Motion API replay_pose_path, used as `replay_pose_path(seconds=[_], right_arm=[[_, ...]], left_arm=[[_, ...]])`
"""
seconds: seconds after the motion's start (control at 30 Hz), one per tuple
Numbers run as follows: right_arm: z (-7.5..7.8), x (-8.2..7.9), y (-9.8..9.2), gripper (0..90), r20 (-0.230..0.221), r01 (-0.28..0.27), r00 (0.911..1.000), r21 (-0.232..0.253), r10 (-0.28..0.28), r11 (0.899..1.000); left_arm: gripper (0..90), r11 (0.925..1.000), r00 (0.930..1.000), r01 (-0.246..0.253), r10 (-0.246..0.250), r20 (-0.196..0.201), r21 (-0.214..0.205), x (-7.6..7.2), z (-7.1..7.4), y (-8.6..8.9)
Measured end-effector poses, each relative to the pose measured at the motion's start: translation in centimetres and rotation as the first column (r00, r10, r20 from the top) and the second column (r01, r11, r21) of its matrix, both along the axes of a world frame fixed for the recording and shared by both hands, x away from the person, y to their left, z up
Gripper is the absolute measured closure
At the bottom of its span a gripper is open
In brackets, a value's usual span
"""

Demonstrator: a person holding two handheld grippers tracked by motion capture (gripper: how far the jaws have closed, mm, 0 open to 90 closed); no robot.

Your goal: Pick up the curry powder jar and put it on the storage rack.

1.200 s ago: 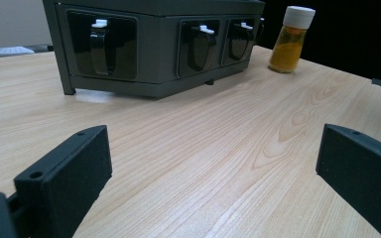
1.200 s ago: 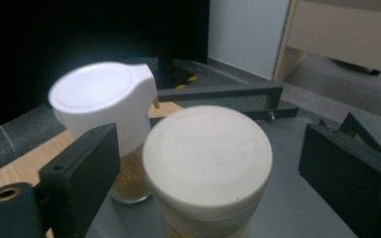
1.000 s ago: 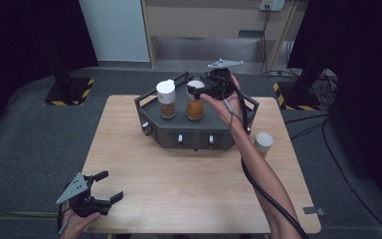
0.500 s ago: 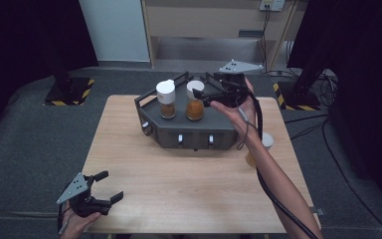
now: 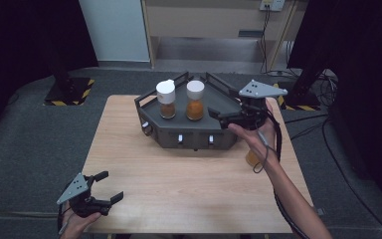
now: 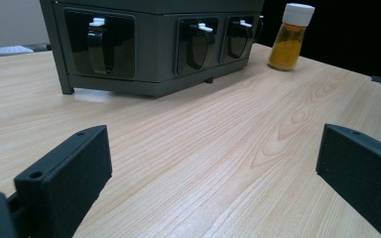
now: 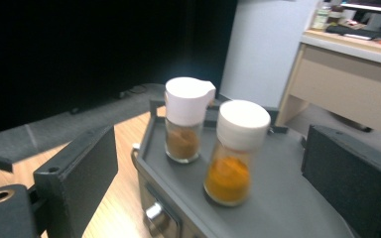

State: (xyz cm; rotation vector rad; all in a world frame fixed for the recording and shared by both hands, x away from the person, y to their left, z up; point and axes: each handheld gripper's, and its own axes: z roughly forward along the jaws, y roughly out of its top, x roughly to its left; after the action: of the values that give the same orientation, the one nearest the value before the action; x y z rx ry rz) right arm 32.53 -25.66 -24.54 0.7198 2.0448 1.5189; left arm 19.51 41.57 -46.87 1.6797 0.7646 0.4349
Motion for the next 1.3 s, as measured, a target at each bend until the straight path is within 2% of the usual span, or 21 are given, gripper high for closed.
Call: replay_pose_path(seconds=[0.23,0.4,0.77,0.93,1.3], right_arm=[[-1.5,-2.3,-1.9,7.1,-0.001,0.013,0.9999,0.028,-0.013,1.000],[-2.4,-4.1,-2.8,6.8,0.016,0.042,0.9990,0.007,-0.042,0.999],[-5.1,-8.2,-5.1,5.8,0.013,0.104,0.9945,-0.018,-0.104,0.994],[-6.7,-9.8,-5.9,5.5,-0.004,0.125,0.9921,-0.033,-0.126,0.992],[-9.9,-12.2,-7.9,5.1,-0.045,0.164,0.9854,-0.002,-0.164,0.986]], left_arm=[[0.0,1.0000,1.0000,0.001,-0.001,0.000,0.001,0.0,0.0,0.0],[0.0,1.0000,1.0000,-0.001,0.001,0.000,-0.001,0.0,0.0,0.0],[0.0,1.0000,1.0000,-0.004,0.004,-0.001,0.000,-0.1,0.0,0.0],[0.0,1.0000,1.0000,-0.006,0.006,-0.002,0.000,-0.1,0.0,0.0],[0.0,1.0000,1.0000,-0.009,0.009,-0.001,0.002,-0.1,0.0,0.0]])
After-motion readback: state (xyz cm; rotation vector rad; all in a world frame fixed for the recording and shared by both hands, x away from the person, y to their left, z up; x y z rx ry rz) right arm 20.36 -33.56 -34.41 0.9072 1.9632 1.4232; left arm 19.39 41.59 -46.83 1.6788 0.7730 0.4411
